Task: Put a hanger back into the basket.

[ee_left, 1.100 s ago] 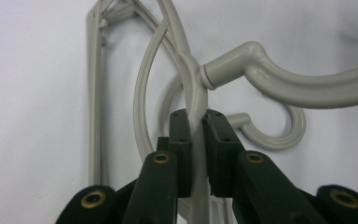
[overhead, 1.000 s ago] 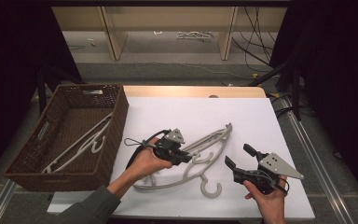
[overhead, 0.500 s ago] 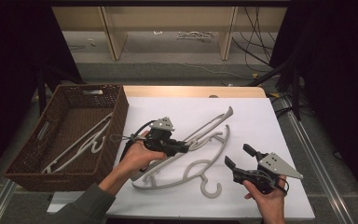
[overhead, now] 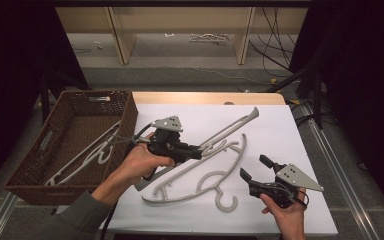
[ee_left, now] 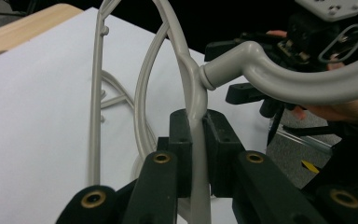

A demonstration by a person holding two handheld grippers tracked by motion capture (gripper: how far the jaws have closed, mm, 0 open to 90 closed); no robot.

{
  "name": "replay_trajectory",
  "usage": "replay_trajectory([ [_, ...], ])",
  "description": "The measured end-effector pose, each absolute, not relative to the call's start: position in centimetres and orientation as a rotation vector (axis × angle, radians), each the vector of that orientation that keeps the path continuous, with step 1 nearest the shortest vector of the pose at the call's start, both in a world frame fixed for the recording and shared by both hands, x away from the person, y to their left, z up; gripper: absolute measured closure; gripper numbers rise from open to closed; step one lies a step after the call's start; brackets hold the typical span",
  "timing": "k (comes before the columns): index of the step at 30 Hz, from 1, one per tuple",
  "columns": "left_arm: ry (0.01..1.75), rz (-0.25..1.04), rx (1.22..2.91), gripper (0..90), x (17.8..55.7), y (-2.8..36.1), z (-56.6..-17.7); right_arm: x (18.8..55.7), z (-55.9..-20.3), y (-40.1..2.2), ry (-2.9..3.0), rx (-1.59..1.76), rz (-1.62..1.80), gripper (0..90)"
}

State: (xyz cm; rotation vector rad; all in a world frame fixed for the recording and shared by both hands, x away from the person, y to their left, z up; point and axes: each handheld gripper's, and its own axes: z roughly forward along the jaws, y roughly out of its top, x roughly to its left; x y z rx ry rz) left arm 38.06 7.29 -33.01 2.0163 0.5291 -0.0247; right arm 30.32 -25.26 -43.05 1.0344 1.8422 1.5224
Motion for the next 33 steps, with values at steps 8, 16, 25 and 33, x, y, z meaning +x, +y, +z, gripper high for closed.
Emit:
replay_trajectory([
  [8, 0.538, 0.048, 1.978, 82.0, 37.4, 9.5, -30.5, 30.5, -43.2, -25.0, 1.803, 1.026, 1.572, 20.2],
  [16, 0.584, 0.166, 1.974, 82.0, 37.4, 13.6, -28.3, 30.4, -43.2, -25.1, 1.838, 1.035, 1.534, 20.1],
  [25, 0.645, 0.262, 1.975, 81.9, 36.8, 17.7, -27.0, 30.5, -43.2, -24.9, 1.831, 1.036, 1.54, 20.2],
  [33, 0.688, 0.376, 1.981, 82.0, 36.6, 21.5, -26.7, 30.7, -43.4, -24.9, 1.835, 1.032, 1.541, 20.1],
])
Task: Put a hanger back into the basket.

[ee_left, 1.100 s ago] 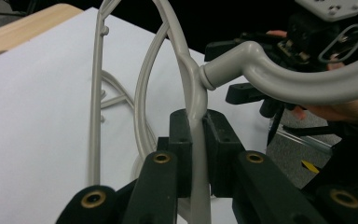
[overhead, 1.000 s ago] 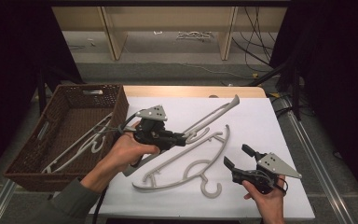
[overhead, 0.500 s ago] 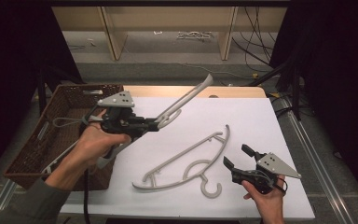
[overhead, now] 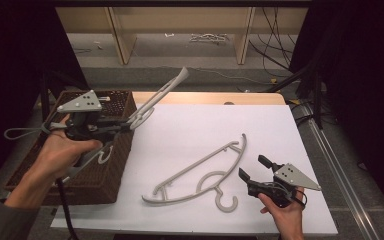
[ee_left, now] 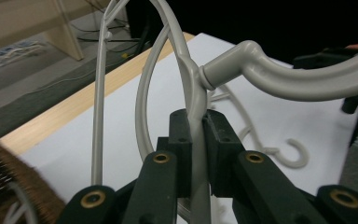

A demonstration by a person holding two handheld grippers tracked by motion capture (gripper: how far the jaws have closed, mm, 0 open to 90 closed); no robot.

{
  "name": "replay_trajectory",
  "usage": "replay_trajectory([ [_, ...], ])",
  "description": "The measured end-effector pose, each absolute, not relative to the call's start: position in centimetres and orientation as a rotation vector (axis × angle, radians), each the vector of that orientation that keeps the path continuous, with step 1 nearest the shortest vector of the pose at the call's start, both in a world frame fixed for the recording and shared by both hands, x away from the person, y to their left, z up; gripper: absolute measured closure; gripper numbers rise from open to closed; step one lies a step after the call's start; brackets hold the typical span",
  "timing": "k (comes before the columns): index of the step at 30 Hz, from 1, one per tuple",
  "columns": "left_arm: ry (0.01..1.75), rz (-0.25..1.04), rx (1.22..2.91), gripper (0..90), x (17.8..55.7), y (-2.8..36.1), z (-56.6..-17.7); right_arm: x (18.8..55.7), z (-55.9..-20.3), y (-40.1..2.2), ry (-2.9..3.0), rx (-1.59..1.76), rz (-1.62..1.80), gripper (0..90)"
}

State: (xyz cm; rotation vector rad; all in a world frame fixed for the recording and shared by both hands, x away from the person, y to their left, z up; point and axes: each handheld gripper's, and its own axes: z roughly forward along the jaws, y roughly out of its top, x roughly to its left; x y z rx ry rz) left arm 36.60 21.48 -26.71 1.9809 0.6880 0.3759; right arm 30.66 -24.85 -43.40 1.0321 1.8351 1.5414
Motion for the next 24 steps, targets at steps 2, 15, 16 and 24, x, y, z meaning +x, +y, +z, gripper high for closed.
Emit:
replay_trajectory([
  [2, 0.708, 0.405, 1.991, 82.0, 36.6, 22.5, -26.8, 30.6, -43.3, -24.9, 1.845, 1.037, 1.525, 20.1],
  [15, 0.807, 0.547, 2.033, 82.0, 38.2, 28.3, -28.8, 30.8, -43.6, -24.7, 1.828, 1.027, 1.547, 20.1],
  [16, 0.807, 0.547, 2.033, 82.0, 38.2, 28.3, -28.8, 30.8, -43.6, -24.7, 1.828, 1.027, 1.547, 20.1],
  [24, 0.854, 0.583, 2.023, 81.9, 39.2, 30.6, -30.0, 30.7, -43.5, -24.7, 1.838, 1.031, 1.54, 20.1],
])
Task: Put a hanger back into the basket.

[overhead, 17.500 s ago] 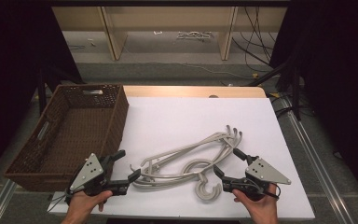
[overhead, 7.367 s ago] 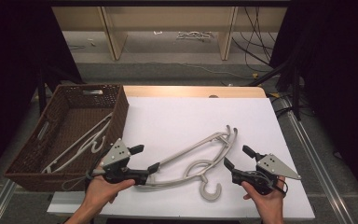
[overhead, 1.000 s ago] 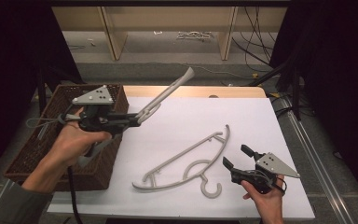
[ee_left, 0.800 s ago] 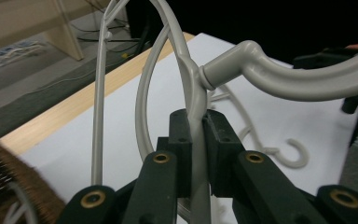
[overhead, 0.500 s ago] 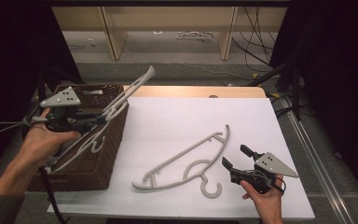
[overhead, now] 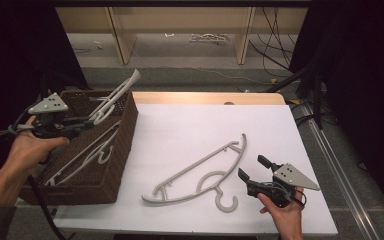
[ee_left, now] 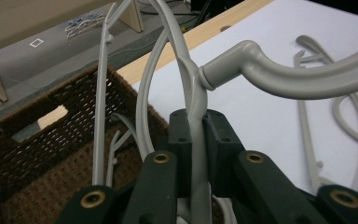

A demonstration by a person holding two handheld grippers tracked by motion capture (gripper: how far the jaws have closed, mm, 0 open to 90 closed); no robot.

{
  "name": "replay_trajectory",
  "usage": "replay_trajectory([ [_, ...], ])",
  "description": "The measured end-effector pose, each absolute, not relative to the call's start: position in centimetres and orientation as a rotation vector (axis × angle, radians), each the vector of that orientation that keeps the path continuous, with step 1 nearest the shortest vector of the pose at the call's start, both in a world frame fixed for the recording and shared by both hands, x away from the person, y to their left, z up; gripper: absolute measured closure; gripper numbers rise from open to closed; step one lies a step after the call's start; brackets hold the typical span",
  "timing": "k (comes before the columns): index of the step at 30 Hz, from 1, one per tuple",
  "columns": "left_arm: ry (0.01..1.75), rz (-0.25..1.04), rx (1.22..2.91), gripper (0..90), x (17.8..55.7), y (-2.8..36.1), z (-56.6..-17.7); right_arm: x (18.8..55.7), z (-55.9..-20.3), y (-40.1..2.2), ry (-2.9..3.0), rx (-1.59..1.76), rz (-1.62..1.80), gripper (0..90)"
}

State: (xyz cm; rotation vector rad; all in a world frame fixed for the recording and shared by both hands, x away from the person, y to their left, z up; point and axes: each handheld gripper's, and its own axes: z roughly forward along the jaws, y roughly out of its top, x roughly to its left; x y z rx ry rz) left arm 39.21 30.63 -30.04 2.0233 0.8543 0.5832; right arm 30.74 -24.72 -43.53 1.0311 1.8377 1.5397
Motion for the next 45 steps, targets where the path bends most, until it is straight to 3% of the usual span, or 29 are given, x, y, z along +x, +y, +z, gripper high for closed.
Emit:
replay_trajectory([
  [17, 0.921, 0.606, 2.052, 81.8, 40.1, 34.7, -33.4, 30.7, -43.6, -24.9, 1.851, 1.046, 1.505, 20.1],
  [45, 0.908, 0.522, 2.279, 81.8, 40.4, 35.3, -37.7, 31.0, -43.8, -24.7, 1.823, 1.028, 1.539, 20.1],
])
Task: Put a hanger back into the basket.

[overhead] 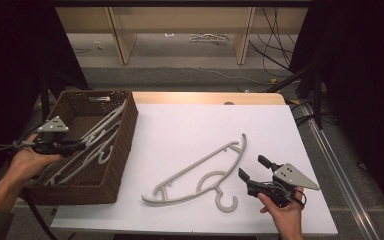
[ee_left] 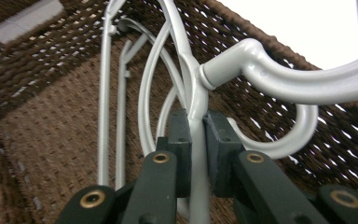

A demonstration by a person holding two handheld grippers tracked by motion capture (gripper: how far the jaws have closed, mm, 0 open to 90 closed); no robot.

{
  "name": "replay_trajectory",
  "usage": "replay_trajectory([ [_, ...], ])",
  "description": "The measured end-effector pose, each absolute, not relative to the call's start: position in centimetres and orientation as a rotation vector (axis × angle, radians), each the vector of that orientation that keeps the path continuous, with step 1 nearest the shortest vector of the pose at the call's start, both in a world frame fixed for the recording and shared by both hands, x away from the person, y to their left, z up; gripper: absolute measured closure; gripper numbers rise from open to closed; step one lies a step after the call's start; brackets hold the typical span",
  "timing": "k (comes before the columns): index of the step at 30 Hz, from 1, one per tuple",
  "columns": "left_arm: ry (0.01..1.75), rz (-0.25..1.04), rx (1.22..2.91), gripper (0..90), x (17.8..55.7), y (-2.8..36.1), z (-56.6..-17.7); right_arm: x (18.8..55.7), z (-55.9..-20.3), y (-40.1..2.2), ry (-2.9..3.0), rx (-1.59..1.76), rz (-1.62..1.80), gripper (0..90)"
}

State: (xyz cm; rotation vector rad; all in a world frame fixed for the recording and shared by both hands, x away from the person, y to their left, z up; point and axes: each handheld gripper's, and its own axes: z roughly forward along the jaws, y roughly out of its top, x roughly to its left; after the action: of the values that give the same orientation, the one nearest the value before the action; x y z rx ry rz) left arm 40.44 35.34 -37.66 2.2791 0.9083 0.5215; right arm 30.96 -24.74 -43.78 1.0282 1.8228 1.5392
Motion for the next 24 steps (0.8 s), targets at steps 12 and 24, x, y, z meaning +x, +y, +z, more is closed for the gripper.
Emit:
replay_trajectory([
  [12, 0.98, 0.47, 2.388, 81.4, 41.8, 33.9, -40.1, 30.9, -43.8, -24.7, 1.825, 1.027, 1.542, 20.2],
  [24, 1.012, 0.441, 2.391, 74.7, 41.5, 33.9, -40.7, 30.9, -43.7, -24.7, 1.827, 1.026, 1.537, 20.3],
])
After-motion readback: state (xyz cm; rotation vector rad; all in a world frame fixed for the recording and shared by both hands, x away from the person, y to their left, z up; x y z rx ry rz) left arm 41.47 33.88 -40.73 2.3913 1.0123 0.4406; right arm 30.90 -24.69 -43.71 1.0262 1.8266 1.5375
